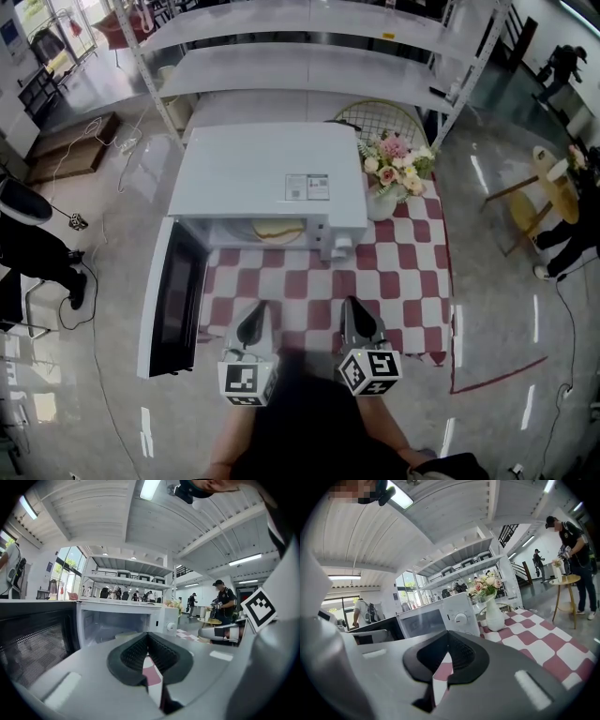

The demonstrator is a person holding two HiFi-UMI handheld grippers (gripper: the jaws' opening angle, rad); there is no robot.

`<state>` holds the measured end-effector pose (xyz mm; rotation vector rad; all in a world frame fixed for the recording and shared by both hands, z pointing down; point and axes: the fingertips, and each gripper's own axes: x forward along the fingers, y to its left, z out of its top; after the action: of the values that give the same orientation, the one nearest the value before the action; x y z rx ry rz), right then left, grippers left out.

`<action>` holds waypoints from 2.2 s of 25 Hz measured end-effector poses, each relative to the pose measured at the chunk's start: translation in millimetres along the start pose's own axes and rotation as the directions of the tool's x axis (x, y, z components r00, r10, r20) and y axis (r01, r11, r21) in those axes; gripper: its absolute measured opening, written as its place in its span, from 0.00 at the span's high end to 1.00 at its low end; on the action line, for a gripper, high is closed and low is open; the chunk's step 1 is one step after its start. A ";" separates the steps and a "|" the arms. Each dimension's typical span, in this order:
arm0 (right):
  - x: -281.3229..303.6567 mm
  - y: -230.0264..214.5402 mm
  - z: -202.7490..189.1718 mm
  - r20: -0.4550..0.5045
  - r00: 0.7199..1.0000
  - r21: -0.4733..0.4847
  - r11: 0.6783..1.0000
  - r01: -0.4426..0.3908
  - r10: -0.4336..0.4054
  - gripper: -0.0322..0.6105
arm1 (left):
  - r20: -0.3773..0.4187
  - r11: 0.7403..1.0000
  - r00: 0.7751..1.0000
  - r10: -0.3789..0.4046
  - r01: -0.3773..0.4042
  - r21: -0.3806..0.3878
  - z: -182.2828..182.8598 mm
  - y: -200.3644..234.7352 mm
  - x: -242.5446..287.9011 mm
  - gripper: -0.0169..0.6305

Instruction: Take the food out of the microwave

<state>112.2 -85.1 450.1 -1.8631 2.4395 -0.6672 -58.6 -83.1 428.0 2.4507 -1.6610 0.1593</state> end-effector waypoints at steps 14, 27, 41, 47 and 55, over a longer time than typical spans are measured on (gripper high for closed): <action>34.6 -8.2 5.6 -0.027 0.999 -0.025 0.999 0.038 -0.038 0.95 | -0.019 0.997 0.999 -0.032 0.031 -0.075 -10.3 20.6 46.9 0.96; 52.8 -13.2 1.4 -0.045 0.997 -0.062 0.996 0.063 -0.066 0.95 | 0.012 0.939 0.997 -0.071 0.071 -0.337 -26.5 34.0 87.9 0.96; 76.9 -19.3 0.6 -0.051 0.995 -0.069 0.994 0.081 -0.084 0.95 | 0.112 0.741 0.993 -0.047 0.110 -0.662 -52.6 53.7 138.8 0.96; 81.3 -27.1 -4.5 -0.072 0.993 -0.071 0.993 0.090 -0.095 0.95 | 0.163 0.636 0.986 -0.032 0.145 -0.758 -65.7 57.6 154.4 0.96; 85.7 -33.3 -8.3 -0.088 0.992 -0.026 0.995 0.092 -0.094 0.95 | 0.190 0.498 0.982 0.009 0.160 -0.852 -83.7 64.2 167.8 0.96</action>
<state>115.4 -168.2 490.2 -2.0090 2.4343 -0.7472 -55.0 -241.8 546.7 1.7227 -1.1876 -0.7589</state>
